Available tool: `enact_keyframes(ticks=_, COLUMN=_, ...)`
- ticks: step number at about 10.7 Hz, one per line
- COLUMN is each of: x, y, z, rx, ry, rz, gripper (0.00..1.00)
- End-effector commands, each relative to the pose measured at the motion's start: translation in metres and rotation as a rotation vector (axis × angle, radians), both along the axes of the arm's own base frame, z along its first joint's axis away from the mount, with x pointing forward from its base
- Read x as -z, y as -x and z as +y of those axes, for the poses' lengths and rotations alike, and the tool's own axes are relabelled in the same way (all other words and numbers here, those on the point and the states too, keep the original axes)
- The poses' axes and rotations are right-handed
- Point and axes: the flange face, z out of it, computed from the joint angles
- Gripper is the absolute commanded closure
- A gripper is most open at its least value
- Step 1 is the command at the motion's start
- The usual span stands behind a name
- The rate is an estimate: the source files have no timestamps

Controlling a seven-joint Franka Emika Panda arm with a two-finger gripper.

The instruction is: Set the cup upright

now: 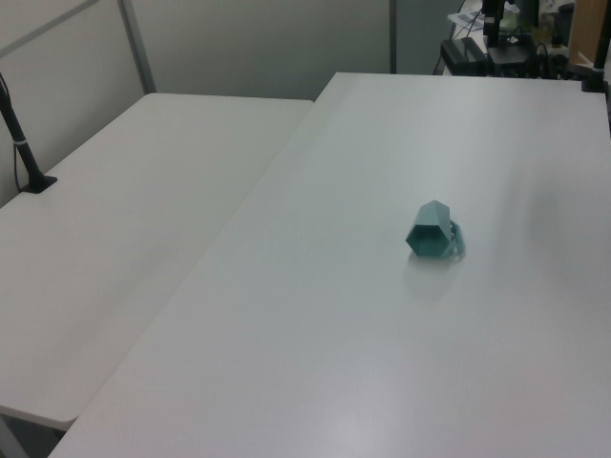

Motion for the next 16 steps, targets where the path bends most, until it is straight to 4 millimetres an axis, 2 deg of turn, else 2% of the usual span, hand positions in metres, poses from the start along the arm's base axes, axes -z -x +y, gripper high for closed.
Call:
enact_keyframes(ticks=1, x=-0.002, y=0.009, z=0.008, rx=0.027, ry=-0.056, rz=0.016, gripper=0.0)
enact_keyframes(ticks=2, x=-0.002, y=0.008, z=0.019, rx=0.058, ry=-0.053, rz=0.013, gripper=0.0)
enact_keyframes(ticks=4, x=0.003, y=0.007, z=0.054, rx=0.055, ry=0.01, rz=0.02, gripper=0.0)
enact_keyframes(ticks=9, x=0.029, y=0.012, z=0.166, rx=-0.055, ry=0.242, rz=0.014, gripper=0.0)
enact_keyframes(ticks=11, x=0.055, y=0.011, z=0.216, rx=-0.083, ry=0.366, rz=0.003, gripper=0.0)
enact_keyframes(ticks=13, x=0.084, y=0.008, z=0.252, rx=-0.08, ry=0.423, rz=0.009, gripper=0.0)
enact_keyframes(ticks=16, x=0.143, y=0.012, z=0.319, rx=-0.108, ry=0.527, rz=0.003, gripper=0.0)
